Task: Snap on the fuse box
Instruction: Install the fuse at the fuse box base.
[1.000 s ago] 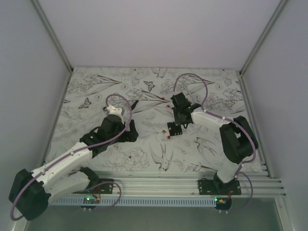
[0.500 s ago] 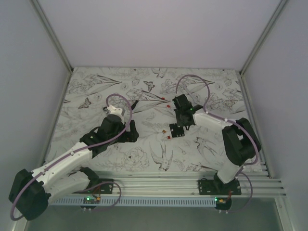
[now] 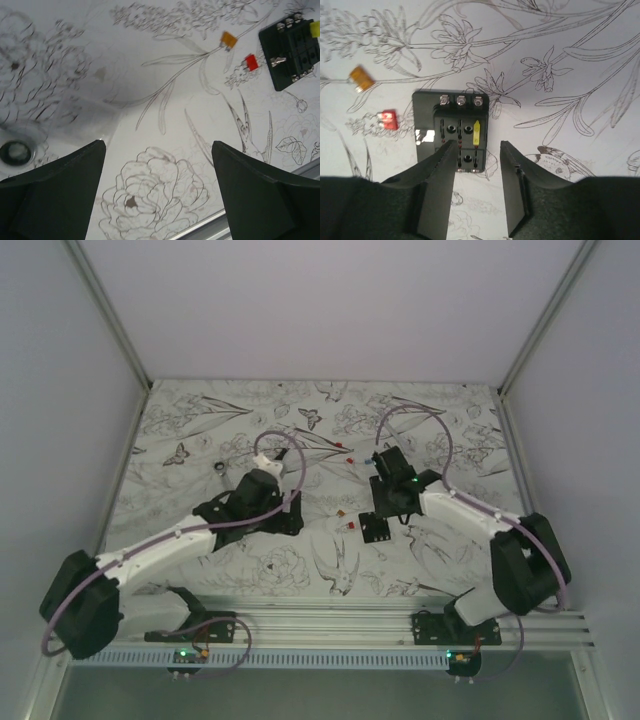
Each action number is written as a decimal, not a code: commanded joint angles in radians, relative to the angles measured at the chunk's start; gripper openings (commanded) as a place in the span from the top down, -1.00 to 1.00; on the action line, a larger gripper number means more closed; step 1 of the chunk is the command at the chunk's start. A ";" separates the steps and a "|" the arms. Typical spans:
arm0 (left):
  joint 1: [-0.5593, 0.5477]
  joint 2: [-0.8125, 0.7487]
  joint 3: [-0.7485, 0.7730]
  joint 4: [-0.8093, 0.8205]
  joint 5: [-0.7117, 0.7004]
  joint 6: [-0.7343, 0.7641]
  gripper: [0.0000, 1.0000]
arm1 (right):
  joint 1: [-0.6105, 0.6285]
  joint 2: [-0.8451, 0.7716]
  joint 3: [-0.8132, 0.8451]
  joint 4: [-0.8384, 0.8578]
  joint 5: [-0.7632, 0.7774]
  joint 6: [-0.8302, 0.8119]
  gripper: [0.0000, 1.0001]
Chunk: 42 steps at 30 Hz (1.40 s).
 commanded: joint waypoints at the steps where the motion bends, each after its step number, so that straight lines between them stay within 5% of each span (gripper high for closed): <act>1: -0.050 0.141 0.113 0.047 0.002 0.104 -0.76 | -0.005 -0.141 -0.021 0.062 -0.015 -0.009 -0.06; 6: -0.098 0.368 0.272 0.073 0.013 0.213 -0.55 | -0.072 -0.259 -0.103 0.106 0.058 0.007 -0.40; 11: -0.125 0.553 0.415 0.081 0.034 0.291 -0.27 | -0.169 -0.366 -0.196 0.152 0.081 0.053 -0.98; 21: -0.184 0.737 0.551 0.087 0.026 0.378 0.02 | -0.264 -0.463 -0.272 0.208 0.069 0.075 -1.00; 42: -0.197 0.845 0.622 0.045 0.023 0.426 0.36 | -0.269 -0.457 -0.279 0.222 0.036 0.066 -1.00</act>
